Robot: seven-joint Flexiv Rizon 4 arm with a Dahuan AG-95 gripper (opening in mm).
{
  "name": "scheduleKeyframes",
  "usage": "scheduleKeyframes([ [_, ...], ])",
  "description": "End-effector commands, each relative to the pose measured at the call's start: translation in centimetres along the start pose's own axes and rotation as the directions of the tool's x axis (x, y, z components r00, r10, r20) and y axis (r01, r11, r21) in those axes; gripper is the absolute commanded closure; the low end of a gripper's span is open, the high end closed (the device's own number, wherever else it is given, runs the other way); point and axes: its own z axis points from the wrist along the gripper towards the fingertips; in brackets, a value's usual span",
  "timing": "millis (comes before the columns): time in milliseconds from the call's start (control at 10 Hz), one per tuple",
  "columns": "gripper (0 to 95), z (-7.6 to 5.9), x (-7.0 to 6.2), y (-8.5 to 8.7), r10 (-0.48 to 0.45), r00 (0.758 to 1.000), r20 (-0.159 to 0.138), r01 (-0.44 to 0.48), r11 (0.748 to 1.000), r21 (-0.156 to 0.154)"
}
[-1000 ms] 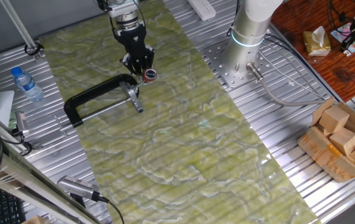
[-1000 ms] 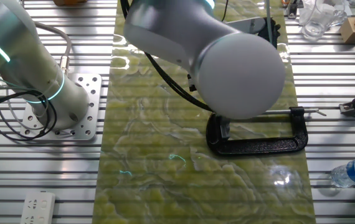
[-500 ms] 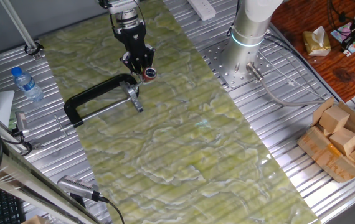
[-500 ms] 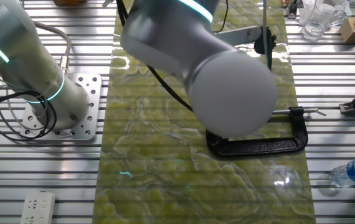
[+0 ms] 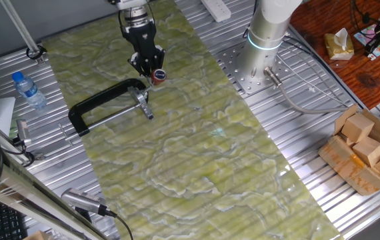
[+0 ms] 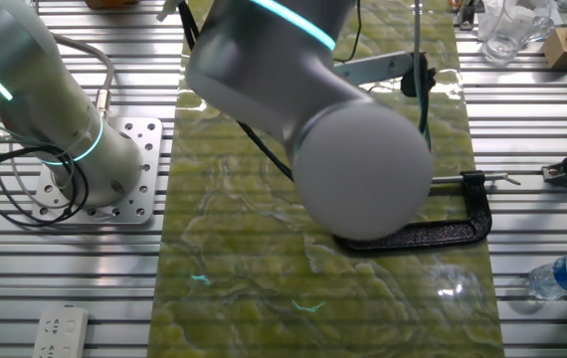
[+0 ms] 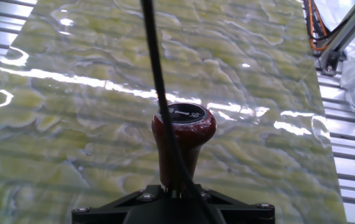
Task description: Pull up the lever
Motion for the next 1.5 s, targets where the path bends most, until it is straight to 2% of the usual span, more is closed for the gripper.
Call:
scheduleKeyframes([
  [100, 95.0, -0.1, -0.1, -0.1, -0.005, 1.0, 0.0, 0.005, 1.0, 0.002],
  [500, 95.0, -0.2, 0.2, 0.0, -0.008, 1.0, 0.023, 0.008, 1.0, 0.015],
  [1100, 95.0, -0.5, 0.9, 0.5, -0.012, 0.999, 0.043, 0.011, 1.0, 0.026],
  [1500, 95.0, -0.7, 0.8, 0.2, 0.015, 0.999, 0.029, -0.016, 1.0, 0.022],
])
